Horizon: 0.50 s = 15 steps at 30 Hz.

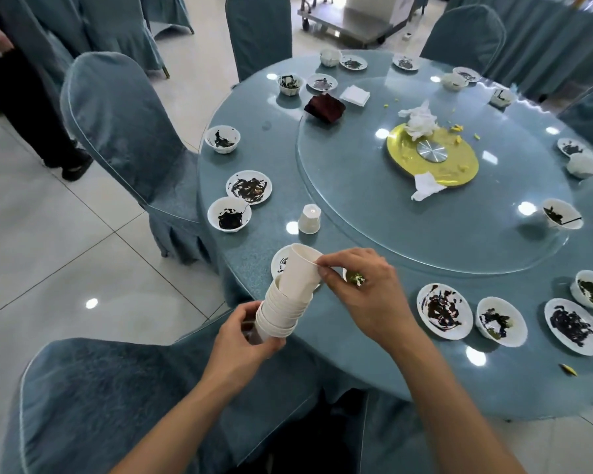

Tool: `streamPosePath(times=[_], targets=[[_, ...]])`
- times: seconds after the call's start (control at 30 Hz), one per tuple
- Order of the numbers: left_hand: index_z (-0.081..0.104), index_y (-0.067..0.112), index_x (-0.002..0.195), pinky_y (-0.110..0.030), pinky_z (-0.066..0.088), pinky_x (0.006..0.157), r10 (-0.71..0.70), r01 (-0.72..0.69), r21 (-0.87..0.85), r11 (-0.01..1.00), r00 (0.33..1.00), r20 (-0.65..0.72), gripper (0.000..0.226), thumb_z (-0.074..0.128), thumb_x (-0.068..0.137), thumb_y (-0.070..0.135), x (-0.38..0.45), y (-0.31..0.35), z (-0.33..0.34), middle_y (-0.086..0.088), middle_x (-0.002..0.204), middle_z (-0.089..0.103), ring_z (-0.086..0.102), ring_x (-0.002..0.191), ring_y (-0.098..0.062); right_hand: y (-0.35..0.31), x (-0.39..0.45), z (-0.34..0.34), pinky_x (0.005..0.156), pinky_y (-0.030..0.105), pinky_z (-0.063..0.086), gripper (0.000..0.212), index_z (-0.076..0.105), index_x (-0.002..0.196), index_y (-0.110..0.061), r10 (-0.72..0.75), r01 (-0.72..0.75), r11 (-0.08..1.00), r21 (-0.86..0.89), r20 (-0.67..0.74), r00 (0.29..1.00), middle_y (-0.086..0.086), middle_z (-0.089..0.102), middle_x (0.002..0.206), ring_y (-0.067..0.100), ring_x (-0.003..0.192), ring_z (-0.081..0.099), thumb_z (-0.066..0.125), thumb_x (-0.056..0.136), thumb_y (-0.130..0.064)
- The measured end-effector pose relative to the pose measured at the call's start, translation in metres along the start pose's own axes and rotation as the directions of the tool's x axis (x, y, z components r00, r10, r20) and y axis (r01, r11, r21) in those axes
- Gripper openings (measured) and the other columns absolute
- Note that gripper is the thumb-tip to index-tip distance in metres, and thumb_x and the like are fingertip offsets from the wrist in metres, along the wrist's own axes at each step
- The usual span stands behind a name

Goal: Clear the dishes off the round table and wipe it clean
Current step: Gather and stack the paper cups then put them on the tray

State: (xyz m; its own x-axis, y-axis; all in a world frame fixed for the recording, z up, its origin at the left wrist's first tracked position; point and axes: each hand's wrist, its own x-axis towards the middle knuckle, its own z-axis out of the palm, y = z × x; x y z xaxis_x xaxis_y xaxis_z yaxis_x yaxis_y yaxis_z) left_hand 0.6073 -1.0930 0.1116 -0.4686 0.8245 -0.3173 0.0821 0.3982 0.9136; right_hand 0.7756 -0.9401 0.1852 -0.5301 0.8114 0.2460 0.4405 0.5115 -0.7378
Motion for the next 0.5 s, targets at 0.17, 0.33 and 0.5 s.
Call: streamPosePath(times=[0.17,0.33,0.5], targets=[[0.062,0.038,0.114,-0.017,0.054,0.079,-0.012,0.012,-0.014,1.0,1.0,-0.02,0.059,0.091,0.07,0.012,0.012,0.005,-0.001,0.028,0.106,0.069,0.066,0.099,0.003,0.009,0.022,0.005,0.083,0.043,0.047,0.013,0.077,0.097,-0.037,-0.079,0.077,0.997,0.028,0.082,0.993,-0.02,0.07,0.093,0.007,0.092,0.061,0.076,0.088,-0.029],[0.062,0.031,0.116,-0.012,0.053,0.074,-0.037,0.033,-0.055,0.998,0.996,-0.076,0.058,0.089,0.071,0.006,0.036,0.021,0.005,0.027,0.104,0.07,0.065,0.097,0.004,0.025,0.051,0.014,0.088,0.041,0.045,0.011,0.076,0.099,-0.04,-0.12,0.106,0.992,0.064,0.293,0.949,-0.022,0.07,0.096,0.007,0.094,0.058,0.074,0.089,-0.034],[0.064,0.028,0.116,-0.011,0.052,0.076,-0.084,0.077,-0.059,0.995,0.987,-0.139,0.058,0.089,0.07,0.003,0.054,0.022,0.01,0.019,0.105,0.072,0.065,0.098,0.005,0.04,0.089,0.02,0.088,0.044,0.047,0.012,0.078,0.1,-0.036,-0.168,0.157,0.986,0.061,0.443,0.88,-0.023,0.069,0.095,0.007,0.092,0.057,0.072,0.089,-0.038]])
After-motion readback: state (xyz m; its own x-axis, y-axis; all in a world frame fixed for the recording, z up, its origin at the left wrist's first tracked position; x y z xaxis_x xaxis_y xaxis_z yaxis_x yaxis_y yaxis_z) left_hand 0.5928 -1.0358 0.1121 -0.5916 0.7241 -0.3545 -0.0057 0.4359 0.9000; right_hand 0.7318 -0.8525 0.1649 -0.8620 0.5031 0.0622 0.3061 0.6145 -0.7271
